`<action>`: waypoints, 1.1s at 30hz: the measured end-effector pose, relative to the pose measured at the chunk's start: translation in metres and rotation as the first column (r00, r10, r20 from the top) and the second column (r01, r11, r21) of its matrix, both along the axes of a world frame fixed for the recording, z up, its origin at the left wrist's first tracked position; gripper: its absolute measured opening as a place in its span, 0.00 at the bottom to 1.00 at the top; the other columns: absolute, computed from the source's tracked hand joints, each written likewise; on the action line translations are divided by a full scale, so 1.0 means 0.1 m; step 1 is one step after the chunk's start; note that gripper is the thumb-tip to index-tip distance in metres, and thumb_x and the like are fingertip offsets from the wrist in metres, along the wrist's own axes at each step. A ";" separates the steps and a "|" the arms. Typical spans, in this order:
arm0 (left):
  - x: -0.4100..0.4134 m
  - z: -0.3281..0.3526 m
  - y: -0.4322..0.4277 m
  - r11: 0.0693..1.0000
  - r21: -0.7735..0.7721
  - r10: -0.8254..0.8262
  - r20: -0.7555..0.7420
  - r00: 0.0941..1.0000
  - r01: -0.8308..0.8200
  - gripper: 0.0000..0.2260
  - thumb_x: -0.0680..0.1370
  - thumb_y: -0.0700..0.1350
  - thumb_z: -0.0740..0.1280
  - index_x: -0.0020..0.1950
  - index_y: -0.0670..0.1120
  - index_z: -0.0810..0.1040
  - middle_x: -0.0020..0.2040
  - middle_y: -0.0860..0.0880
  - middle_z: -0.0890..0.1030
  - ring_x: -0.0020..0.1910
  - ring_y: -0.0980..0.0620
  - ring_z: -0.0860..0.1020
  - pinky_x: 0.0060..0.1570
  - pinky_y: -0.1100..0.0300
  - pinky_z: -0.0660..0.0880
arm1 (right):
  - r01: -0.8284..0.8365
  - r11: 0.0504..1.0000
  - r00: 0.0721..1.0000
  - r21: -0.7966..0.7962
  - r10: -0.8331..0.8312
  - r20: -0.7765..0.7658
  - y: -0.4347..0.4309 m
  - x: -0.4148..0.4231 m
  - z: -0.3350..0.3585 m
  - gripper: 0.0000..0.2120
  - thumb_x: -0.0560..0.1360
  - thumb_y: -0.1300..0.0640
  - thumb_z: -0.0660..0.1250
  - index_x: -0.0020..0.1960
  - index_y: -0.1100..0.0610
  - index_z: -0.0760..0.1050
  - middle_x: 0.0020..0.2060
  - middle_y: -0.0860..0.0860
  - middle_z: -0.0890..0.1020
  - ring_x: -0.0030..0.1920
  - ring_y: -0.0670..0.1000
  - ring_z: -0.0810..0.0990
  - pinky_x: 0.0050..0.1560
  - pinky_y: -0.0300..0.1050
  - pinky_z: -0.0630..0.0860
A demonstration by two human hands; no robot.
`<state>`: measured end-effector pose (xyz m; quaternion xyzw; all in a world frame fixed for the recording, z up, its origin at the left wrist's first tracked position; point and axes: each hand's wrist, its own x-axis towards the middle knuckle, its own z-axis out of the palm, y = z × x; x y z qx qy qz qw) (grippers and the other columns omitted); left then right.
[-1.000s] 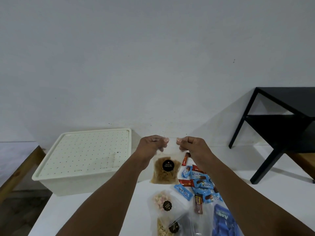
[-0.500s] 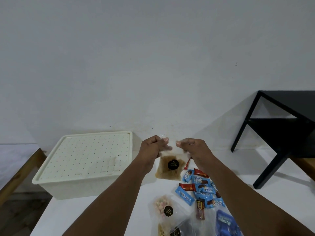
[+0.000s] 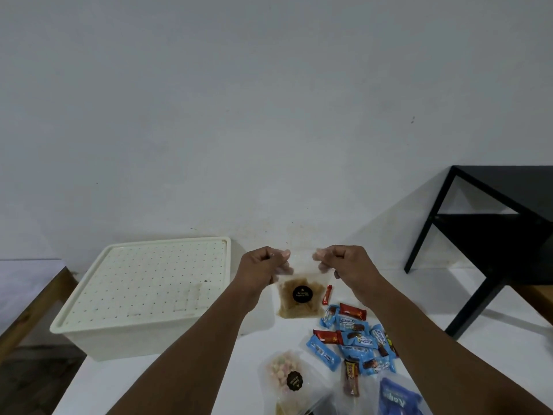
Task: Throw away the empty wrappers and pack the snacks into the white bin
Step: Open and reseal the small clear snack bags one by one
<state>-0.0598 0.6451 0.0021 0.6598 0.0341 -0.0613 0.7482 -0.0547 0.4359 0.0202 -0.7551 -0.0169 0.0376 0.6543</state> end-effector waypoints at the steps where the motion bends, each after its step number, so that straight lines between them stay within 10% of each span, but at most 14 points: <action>1: -0.01 -0.02 0.00 0.999 -0.045 0.014 -0.028 1.000 -0.016 0.09 0.74 0.48 0.75 0.43 0.43 0.82 0.42 0.42 0.84 0.44 0.47 0.86 0.44 0.57 0.73 | 0.014 1.000 1.000 0.009 -0.014 0.012 0.01 0.00 0.01 0.06 0.75 0.58 0.72 0.49 0.60 0.85 0.41 0.55 0.87 0.35 0.43 0.81 0.40 0.35 0.70; 16: -0.07 0.06 0.06 0.984 0.054 -0.165 -0.083 0.983 0.170 0.09 0.75 0.50 0.73 0.42 0.44 0.82 0.44 0.41 0.86 0.46 0.46 0.85 0.49 0.54 0.75 | -0.036 0.999 0.998 0.004 0.036 -0.049 -0.06 -0.04 -0.01 0.12 0.80 0.50 0.65 0.50 0.56 0.85 0.41 0.52 0.86 0.44 0.47 0.83 0.42 0.44 0.73; 33: -0.21 0.05 -0.02 0.991 0.049 0.123 -0.016 0.992 -0.122 0.14 0.68 0.48 0.80 0.36 0.39 0.80 0.40 0.39 0.86 0.42 0.46 0.87 0.47 0.54 0.79 | 0.259 0.955 0.965 0.147 -0.261 0.000 0.20 -0.11 -0.09 0.07 0.71 0.52 0.76 0.41 0.56 0.85 0.33 0.52 0.85 0.36 0.47 0.80 0.41 0.40 0.73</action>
